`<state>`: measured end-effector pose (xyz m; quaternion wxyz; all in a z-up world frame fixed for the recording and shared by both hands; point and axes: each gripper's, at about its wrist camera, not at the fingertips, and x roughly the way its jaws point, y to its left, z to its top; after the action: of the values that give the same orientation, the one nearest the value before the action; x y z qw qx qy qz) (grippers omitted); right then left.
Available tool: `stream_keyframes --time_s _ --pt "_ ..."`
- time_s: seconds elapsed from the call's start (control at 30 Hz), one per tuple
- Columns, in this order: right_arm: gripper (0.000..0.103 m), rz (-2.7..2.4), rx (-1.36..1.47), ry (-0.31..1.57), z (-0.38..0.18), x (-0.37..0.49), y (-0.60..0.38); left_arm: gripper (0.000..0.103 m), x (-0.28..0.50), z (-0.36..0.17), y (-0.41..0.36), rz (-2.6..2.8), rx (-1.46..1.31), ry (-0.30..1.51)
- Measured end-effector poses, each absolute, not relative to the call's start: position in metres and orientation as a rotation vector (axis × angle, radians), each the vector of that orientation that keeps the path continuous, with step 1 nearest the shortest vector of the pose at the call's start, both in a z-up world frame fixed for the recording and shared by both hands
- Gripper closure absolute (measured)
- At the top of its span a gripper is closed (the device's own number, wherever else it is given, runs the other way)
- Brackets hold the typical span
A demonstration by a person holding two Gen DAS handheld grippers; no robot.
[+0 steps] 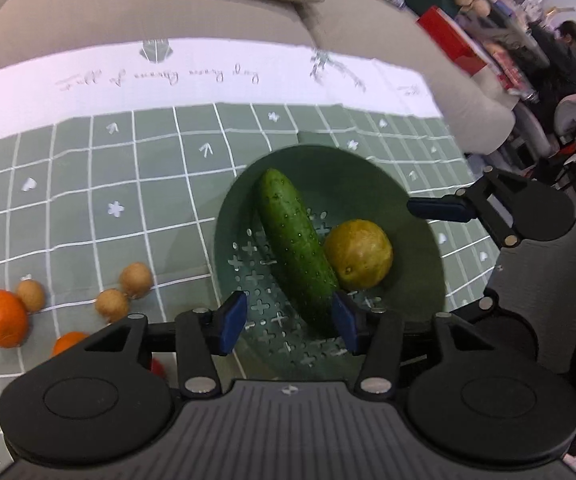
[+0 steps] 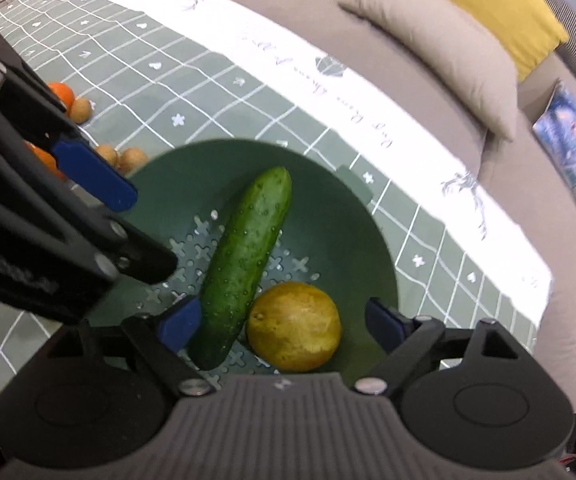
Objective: Organize fruits
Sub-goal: 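Move both tools back to the oranges beside the colander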
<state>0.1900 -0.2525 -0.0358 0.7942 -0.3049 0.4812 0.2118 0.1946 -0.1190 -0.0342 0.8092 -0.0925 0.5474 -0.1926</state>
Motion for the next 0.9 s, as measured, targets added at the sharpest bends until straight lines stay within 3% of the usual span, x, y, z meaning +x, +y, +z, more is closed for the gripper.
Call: stream_keyframes --time_s 0.43,0.9 --pt "0.017 0.432 -0.568 0.883 0.013 0.121 -0.211 0.044 0.127 0.015 -0.051 -0.376 -0.160 1.005" --pt "0.017 0.473 -0.320 0.703 -0.004 0.041 -0.158 0.044 0.058 -0.004 0.014 -0.277 -0.114 0.913"
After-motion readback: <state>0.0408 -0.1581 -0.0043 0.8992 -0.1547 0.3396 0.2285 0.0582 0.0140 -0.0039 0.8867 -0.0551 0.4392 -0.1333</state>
